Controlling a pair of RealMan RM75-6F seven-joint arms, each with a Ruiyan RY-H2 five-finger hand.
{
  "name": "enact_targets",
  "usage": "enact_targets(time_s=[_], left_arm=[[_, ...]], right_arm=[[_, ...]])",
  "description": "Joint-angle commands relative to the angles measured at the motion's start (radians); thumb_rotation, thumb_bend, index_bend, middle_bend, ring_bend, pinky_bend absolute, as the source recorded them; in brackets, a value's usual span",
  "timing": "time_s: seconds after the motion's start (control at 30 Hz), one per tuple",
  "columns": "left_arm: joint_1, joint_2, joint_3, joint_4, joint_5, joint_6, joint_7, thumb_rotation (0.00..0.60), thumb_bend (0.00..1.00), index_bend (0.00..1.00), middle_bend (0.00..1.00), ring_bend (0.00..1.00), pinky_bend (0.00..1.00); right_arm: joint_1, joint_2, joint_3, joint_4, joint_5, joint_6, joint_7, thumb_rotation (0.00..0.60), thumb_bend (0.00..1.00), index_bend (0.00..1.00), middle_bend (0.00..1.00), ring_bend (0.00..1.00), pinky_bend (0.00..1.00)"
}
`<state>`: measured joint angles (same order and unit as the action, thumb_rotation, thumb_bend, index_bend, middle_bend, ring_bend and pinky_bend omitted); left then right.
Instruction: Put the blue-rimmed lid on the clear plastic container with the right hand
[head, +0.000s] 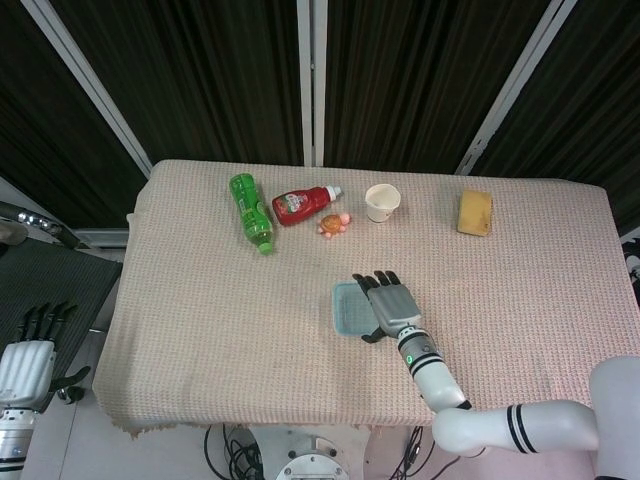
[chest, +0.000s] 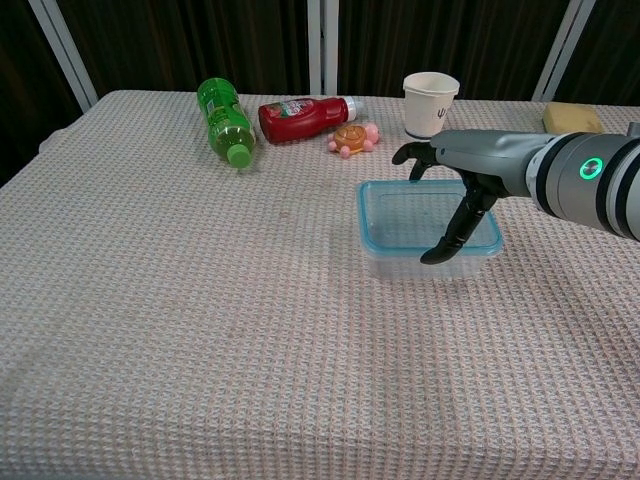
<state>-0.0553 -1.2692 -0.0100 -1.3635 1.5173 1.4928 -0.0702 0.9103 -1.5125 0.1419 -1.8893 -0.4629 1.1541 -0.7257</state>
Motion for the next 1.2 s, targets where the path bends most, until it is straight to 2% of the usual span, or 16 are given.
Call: enact_targets(time_s=[0.03,0.17,0.63,0.97,1.1,1.13,1.17,1.2], left_arm=[[-0.001,0.000,0.001,-0.001,0.001,0.000,0.001,0.600,0.00,0.12,0.08,0.00,0.00],[-0.001,-0.002,0.000,-0.002,0.002,0.001,0.004,0.600,0.00,0.12,0.08,0.00,0.00],[-0.001,-0.001,0.001,-0.004,0.003,0.001,0.007,0.600,0.00,0.12,0.08,0.00,0.00],[-0.003,-0.001,0.000,-0.003,0.003,-0.001,0.006,0.600,0.00,0.12,0.08,0.00,0.00],[-0.001,0.000,0.000,-0.004,0.002,0.003,0.006,0.600,0.00,0.12,0.08,0.00,0.00],[0.000,0.000,0.000,-0.005,0.000,0.003,0.006,0.600,0.00,0.12,0.08,0.00,0.00],[0.001,0.001,0.000,-0.006,0.000,0.004,0.006,0.600,0.00,0.12,0.08,0.00,0.00],[0.002,0.001,0.000,-0.007,0.000,0.005,0.007,0.600,0.00,0.12,0.08,0.00,0.00]], right_arm=[[-0.004,0.004,-0.007,-0.002,-0.010,-0.003,0.004,0.600,0.02,0.00,0.19,0.00,0.00],[-0.007,0.007,-0.015,-0.005,-0.019,-0.006,0.008,0.600,0.00,0.00,0.15,0.00,0.00],[-0.017,0.011,-0.037,-0.023,-0.053,0.018,0.002,0.600,0.00,0.00,0.12,0.00,0.00],[-0.054,0.021,-0.061,-0.059,-0.128,0.066,0.017,0.600,0.00,0.00,0.08,0.00,0.00],[-0.096,0.053,-0.093,-0.106,-0.251,0.073,0.072,0.600,0.00,0.00,0.09,0.00,0.00],[-0.110,0.061,-0.100,-0.113,-0.299,0.069,0.106,0.600,0.00,0.00,0.13,0.00,0.00],[-0.129,0.063,-0.103,-0.110,-0.361,0.071,0.152,0.600,0.00,0.03,0.22,0.03,0.01],[-0.157,0.055,-0.107,-0.092,-0.450,0.081,0.225,0.600,0.01,0.08,0.28,0.08,0.05]])
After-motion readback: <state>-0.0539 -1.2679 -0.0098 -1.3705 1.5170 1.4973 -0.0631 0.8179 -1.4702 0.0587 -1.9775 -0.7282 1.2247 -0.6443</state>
